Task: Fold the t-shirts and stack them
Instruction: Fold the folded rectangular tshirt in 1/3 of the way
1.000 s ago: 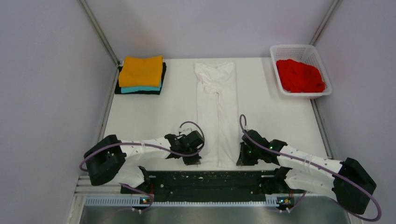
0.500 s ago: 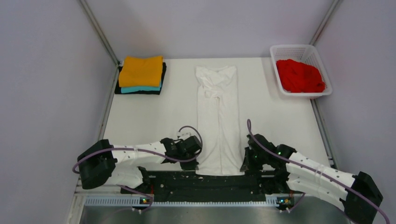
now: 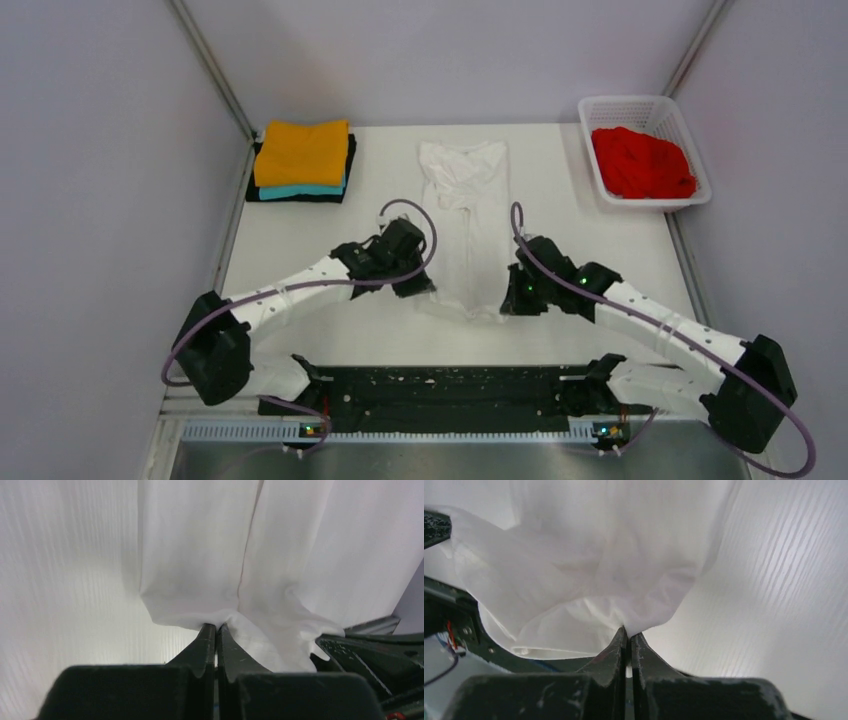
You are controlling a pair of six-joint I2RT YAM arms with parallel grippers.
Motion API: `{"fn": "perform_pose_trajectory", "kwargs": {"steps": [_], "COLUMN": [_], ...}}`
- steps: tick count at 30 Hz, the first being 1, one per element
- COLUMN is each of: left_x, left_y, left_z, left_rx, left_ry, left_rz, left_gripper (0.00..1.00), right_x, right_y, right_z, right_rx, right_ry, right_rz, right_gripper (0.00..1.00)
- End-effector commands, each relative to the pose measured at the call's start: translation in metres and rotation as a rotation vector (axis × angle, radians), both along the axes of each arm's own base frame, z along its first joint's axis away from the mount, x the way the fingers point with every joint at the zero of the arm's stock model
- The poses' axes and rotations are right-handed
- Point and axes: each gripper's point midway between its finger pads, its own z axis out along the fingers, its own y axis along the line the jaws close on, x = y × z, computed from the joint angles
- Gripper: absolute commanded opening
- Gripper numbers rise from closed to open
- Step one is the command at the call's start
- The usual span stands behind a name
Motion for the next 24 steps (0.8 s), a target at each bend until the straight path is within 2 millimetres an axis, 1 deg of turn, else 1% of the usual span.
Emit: {"fn": "perform_pose_trajectory", "kwargs": {"steps": [1,4,7,10,12,14,15,17,19,21,24], "left_x": [0.067,0.102,0.128,0.152,0.167,0.178,0.182,0.192,0.200,0.208,0.220], "left_y": [-0.004,-0.007,-0.010,-0.002,0.000,0.000,-0.001,0.002,0.000,-0.002,0.000], "left_z": [0.034,0.042,0.039,0.035,0.033,0.032,0.027,0.023,0.019,0.017,0.016], "left_rx": [-0.004,-0.004,-0.028,-0.025,-0.044,-0.068,-0.067,-0.054,-0.059,-0.064,-0.042], "left_ry": [-0.155,-0.178,-0.162,-0.123,-0.133,-0.131,-0.121,-0.124,-0.119,-0.113,-0.119], "left_rz": [-0.064,-0.064,-0.072,-0.053,-0.046,-0.051,-0.054,-0.051,-0.060,-0.068,-0.063], "left_gripper": [0.00,0.00,0.00,0.00,0.00,0.00,0.00,0.00,0.00,0.00,0.00], "right_x": [0.076,0.108,0.137,0.163,0.177,0.188,0.195,0.206,0.215,0.225,0.238], "right_y": [0.007,0.008,0.008,0.007,0.006,0.002,0.001,0.000,0.000,0.000,0.000], "right_z": [0.040,0.046,0.053,0.053,0.051,0.048,0.050,0.046,0.043,0.039,0.033], "right_rx": [0.018,0.009,-0.002,0.004,0.013,0.011,0.016,0.021,0.021,0.017,0.013], "right_ry": [-0.206,-0.227,-0.260,-0.259,-0.248,-0.238,-0.244,-0.241,-0.240,-0.236,-0.227], "right_rz": [-0.057,-0.090,-0.102,-0.122,-0.132,-0.149,-0.153,-0.156,-0.153,-0.153,-0.155], "right_gripper": [0.00,0.00,0.00,0.00,0.00,0.00,0.00,0.00,0.00,0.00,0.00]}}
